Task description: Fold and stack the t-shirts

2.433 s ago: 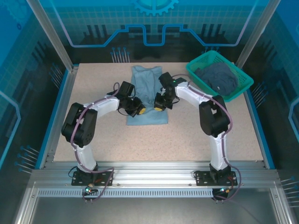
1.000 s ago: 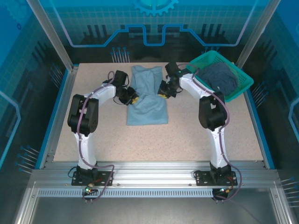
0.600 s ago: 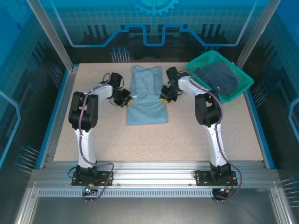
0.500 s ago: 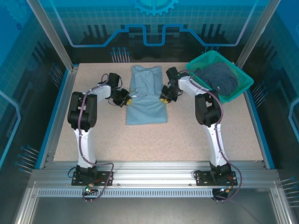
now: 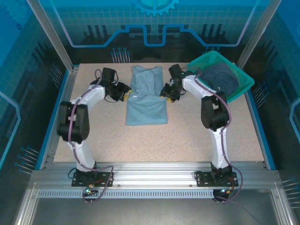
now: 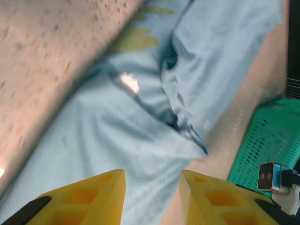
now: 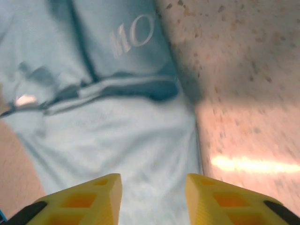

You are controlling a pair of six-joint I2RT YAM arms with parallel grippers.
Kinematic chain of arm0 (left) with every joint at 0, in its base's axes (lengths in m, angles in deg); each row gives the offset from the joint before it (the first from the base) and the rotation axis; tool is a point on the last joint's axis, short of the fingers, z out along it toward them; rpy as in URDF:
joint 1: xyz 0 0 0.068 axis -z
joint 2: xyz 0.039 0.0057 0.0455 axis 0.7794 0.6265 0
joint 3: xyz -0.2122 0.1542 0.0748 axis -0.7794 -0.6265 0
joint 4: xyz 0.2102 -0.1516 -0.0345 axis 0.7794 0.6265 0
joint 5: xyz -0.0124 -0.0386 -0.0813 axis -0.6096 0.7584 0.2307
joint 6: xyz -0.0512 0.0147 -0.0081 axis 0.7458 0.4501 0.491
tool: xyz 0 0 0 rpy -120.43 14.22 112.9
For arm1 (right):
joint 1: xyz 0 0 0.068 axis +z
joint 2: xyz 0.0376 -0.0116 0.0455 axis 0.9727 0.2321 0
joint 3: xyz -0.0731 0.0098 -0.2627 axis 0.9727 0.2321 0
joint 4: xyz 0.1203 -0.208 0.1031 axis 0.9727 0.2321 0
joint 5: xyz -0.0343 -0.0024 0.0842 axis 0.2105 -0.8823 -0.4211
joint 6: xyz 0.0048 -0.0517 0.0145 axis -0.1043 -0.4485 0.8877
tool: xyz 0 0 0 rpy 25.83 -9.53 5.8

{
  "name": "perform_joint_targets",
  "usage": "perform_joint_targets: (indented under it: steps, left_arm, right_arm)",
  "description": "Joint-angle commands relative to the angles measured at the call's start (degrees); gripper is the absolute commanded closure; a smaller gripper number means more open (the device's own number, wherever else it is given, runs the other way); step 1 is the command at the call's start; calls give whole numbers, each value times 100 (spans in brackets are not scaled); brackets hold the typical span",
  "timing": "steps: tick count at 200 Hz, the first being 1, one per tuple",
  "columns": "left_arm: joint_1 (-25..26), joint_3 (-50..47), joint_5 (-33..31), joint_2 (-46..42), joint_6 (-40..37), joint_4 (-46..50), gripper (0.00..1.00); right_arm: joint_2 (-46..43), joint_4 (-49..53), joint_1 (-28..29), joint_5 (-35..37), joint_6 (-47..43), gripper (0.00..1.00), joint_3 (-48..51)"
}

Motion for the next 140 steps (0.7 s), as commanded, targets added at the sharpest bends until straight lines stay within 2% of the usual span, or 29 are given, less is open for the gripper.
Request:
perform_joint_targets:
  steps: [1,14,28,50,88,140]
  left_arm:
    - [29,-1026,-202,-817,139,855,58]
    - [33,-1661,-93,-1144,253,862,53]
    - [57,-2279,151,-1336,487,589,53]
    - [157,-2771,411,-1256,756,113,53]
    - [261,-2860,421,-857,1034,-603,53]
    - [297,-2647,428,-436,1078,-1183,64]
  right_arm:
    - [-911,-107,27,83,214,54,1007]
    - [-1290,-527,26,-216,451,51,1779]
    - [-1614,-954,77,-521,655,47,2458]
    - [-1809,-1184,210,-726,696,44,2926]
    - [-1790,-1483,237,-912,908,43,3517]
    - [-1508,-1473,419,-915,1029,44,3527]
